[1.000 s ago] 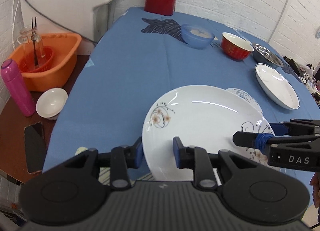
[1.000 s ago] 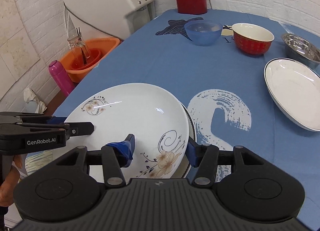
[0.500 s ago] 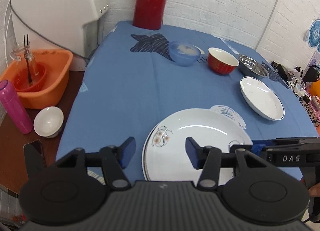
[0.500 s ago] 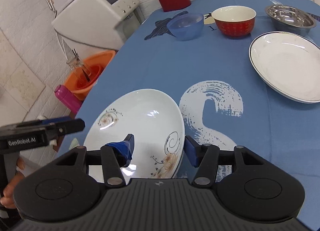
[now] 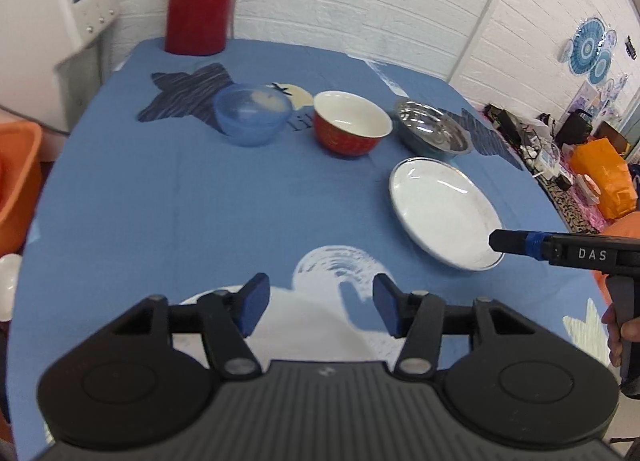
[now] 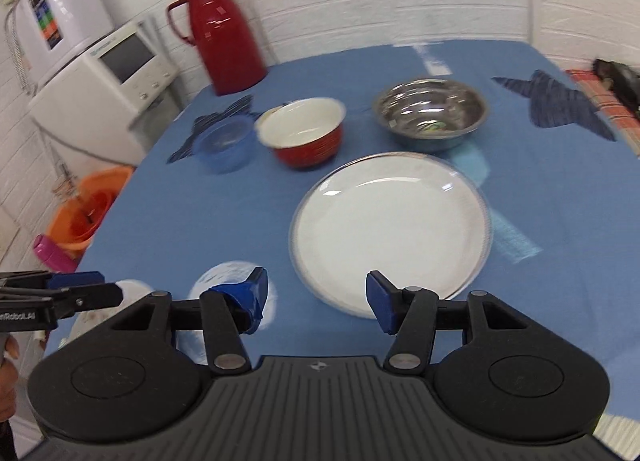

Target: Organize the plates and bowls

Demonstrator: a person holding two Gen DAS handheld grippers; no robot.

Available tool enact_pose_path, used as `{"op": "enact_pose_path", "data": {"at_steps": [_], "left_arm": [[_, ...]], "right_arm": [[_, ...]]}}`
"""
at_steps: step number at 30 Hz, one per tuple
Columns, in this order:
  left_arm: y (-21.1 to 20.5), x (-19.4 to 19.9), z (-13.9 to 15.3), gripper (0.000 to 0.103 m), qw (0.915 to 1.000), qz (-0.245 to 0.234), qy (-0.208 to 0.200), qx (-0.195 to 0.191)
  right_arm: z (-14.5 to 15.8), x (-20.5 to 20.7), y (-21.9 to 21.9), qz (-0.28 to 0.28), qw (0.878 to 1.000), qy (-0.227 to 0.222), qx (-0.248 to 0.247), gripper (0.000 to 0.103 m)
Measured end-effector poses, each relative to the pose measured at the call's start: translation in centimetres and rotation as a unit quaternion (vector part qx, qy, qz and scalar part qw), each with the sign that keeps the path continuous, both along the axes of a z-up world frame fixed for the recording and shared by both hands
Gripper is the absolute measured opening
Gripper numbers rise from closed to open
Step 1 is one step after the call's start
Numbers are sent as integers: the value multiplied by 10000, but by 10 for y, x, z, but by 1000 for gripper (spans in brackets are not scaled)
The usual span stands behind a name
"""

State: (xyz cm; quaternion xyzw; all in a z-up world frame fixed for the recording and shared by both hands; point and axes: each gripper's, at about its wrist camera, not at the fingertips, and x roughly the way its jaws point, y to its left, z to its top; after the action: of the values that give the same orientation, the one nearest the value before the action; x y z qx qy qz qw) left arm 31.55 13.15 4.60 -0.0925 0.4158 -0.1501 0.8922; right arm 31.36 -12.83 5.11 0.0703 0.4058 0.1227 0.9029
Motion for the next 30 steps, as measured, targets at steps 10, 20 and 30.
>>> {"op": "enact_pose_path", "data": {"at_steps": [10,20,30], "left_arm": [[-99,129,-52,56,9924,-327,1145,-312],[-134,141,-65,14,9947,-419,826,454],[-118,112,-51,13,9963,-218,732,396]], "right_arm": [[-54,86,-58,-816,9930,682,-517,42],[-66,91,-51,-314,9981,427,-327,41],[-57,55,-40,-543,9969,570,63,44]]}}
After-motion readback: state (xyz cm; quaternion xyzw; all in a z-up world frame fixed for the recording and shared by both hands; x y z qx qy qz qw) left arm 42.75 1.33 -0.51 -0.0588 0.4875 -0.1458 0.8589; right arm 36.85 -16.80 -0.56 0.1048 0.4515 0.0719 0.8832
